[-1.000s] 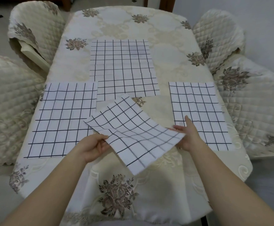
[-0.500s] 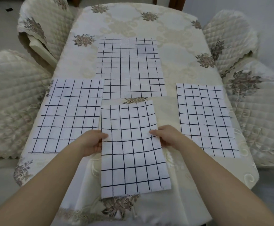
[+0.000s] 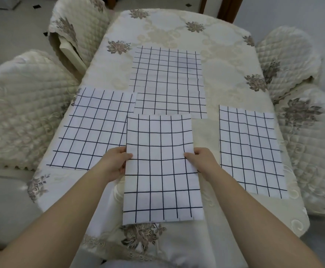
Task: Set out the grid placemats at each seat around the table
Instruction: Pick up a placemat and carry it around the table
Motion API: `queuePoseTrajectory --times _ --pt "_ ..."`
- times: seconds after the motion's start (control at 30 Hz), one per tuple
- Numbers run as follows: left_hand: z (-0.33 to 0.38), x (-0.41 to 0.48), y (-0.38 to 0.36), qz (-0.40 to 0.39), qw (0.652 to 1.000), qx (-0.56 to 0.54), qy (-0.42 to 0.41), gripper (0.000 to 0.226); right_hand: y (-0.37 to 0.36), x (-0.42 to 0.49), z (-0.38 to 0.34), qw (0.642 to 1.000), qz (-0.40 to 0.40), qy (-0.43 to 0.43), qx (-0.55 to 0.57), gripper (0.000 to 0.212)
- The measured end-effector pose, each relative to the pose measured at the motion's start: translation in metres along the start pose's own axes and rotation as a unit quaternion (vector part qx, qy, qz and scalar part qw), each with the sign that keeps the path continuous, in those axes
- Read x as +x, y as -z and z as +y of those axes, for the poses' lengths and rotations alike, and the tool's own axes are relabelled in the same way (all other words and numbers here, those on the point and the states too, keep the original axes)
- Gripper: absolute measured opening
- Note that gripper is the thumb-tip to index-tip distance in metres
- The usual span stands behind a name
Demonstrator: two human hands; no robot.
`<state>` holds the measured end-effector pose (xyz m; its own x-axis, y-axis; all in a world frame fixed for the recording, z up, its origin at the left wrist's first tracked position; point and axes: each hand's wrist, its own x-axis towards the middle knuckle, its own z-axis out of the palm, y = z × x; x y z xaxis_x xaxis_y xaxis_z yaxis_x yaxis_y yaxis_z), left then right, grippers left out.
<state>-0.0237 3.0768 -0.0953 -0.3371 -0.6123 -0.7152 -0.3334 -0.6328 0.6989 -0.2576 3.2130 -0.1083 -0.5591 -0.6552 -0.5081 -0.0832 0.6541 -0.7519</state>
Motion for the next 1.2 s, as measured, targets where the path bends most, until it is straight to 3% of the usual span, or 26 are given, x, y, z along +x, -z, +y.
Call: queuePoseTrajectory --times 0.17,0.3,0.47,0.57,0.97,1.07,1.2 --pt "-0.007 -0.018 0.023 0.037 0.998 -0.046 -0.023 0.020 -0.010 -0.006 -0.016 0.999 -0.035 0.035 0.012 0.032" --pt "-0.022 -0.042 0.050 0.077 0.991 -0.102 -0.041 0.021 -0.035 -0.009 -0.033 0.992 -0.079 0.096 -0.004 0.020" --pt "-0.064 -0.081 0.100 0.153 0.969 -0.185 -0.050 0.024 -0.094 -0.020 -0.061 0.975 -0.173 0.131 -0.045 0.035" --pt "-0.092 -0.108 0.127 0.194 0.953 -0.228 -0.046 0.026 -0.135 -0.031 -0.075 0.963 -0.222 0.131 -0.078 0.043" --pt "-0.190 -0.205 0.217 0.363 0.842 -0.399 -0.026 0.022 -0.300 -0.121 -0.118 0.868 -0.419 0.172 -0.202 0.026" --pt "-0.206 -0.211 0.245 0.379 0.822 -0.425 -0.016 0.021 -0.348 -0.137 -0.121 0.858 -0.434 0.175 -0.213 0.018" --pt "-0.223 -0.206 0.297 0.376 0.814 -0.442 -0.006 0.020 -0.412 -0.149 -0.129 0.851 -0.414 0.196 -0.257 0.028"
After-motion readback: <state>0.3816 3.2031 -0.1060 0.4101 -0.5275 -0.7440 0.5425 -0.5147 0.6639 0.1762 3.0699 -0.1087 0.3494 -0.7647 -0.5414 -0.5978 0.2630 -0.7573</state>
